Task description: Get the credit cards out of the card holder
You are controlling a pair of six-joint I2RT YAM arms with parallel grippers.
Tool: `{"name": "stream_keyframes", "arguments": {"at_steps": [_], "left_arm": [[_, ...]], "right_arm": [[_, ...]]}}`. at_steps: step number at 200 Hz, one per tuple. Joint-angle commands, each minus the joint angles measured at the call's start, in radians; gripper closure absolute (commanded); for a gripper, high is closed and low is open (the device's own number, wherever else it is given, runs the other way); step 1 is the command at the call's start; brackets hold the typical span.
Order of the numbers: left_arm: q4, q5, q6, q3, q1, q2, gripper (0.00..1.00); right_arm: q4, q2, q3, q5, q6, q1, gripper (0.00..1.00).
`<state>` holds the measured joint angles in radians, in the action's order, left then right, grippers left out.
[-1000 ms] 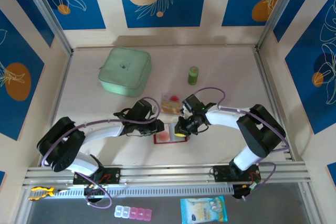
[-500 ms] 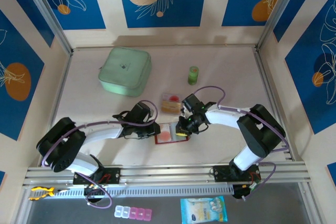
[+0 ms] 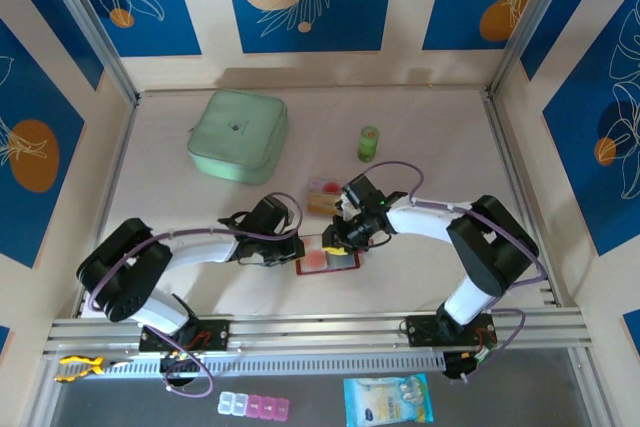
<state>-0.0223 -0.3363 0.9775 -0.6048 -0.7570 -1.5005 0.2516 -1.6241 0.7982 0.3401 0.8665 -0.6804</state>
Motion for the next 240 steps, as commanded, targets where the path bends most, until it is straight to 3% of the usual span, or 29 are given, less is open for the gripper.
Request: {"name": "stream_keyframes", "arguments": {"at_steps": [1, 107, 163, 207, 240], "left_arm": [[-0.03, -0.001, -0.02, -0.023, 0.014, -0.024, 0.93], [-0.042, -0.007, -0.029, -0.016, 0.027, -0.022, 0.93], [-0.031, -0.008, -0.021, -0.006, 0.028, -0.012, 0.93], [-0.033, -0.007, -0.023, -0.006, 0.028, -0.015, 0.92], [-0.033, -0.007, -0.021, -0.006, 0.029, -0.016, 0.91]], "right_arm": [[-0.019, -0.033, 0.025, 0.045, 0.019, -0.013, 0.74], [-0.053, -0.115, 0.038, 0.067, 0.02, -0.026, 0.78], [-0.108, -0.131, 0.035, 0.108, 0.034, -0.036, 0.84], [0.046, -0.103, 0.055, -0.021, -0.006, -0.047, 0.74], [0.104, -0.071, 0.056, -0.079, -0.028, -0.046, 0.74]]}}
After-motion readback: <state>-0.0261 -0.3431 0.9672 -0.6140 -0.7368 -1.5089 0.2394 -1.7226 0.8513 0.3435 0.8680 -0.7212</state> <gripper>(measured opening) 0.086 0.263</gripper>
